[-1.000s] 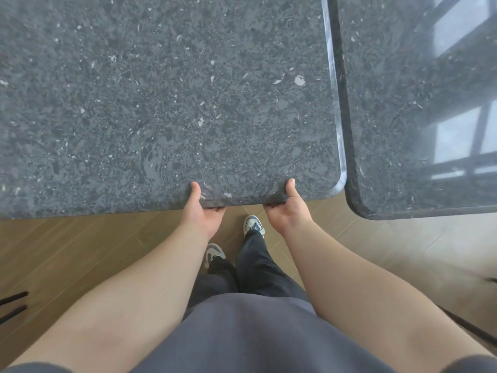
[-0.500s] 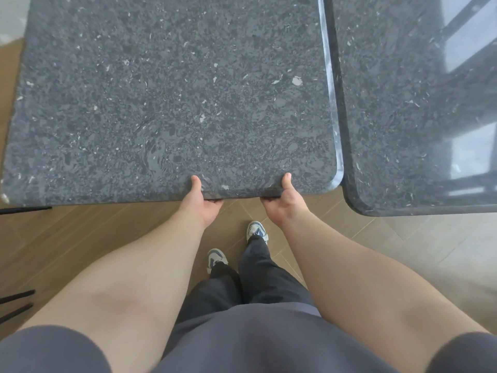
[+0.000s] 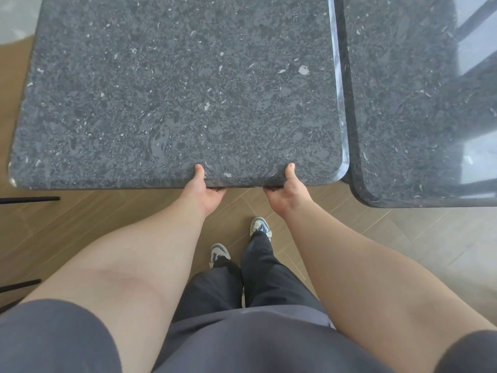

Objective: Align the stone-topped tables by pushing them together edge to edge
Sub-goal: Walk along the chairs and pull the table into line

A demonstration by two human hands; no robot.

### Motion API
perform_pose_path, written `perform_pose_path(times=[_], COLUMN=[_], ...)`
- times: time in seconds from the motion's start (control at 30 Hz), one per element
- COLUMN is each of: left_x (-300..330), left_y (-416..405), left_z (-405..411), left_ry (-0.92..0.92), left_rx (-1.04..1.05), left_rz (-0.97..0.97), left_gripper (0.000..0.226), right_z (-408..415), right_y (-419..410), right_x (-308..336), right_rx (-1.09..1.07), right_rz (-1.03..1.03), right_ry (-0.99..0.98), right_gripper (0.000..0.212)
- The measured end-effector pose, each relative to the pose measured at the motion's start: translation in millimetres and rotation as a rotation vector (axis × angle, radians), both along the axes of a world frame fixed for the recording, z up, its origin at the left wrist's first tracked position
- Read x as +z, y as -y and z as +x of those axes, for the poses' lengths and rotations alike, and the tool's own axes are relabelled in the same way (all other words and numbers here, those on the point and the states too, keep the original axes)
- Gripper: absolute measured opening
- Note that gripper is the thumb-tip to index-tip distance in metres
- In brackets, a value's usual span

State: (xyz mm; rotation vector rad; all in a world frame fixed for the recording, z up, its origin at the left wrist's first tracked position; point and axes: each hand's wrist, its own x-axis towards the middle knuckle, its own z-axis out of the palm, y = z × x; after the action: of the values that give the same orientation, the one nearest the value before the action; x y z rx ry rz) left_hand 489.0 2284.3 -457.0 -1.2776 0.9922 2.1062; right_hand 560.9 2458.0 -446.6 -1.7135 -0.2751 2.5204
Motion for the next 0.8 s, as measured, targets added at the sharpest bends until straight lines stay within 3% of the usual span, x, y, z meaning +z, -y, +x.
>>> perform_pose_path(times=[0.8], left_x=[-0.7], left_y=[3.8], left_z=[0.9], left_ry=[0.001], left_rx=[-0.007], left_rz=[-0.012], left_gripper=[0.037], right_z=[3.1], right_y=[2.2], right_x=[-1.5], right_rx=[0.029], right_rz=[-0.007], right_ry=[0.000], right_gripper=[0.043])
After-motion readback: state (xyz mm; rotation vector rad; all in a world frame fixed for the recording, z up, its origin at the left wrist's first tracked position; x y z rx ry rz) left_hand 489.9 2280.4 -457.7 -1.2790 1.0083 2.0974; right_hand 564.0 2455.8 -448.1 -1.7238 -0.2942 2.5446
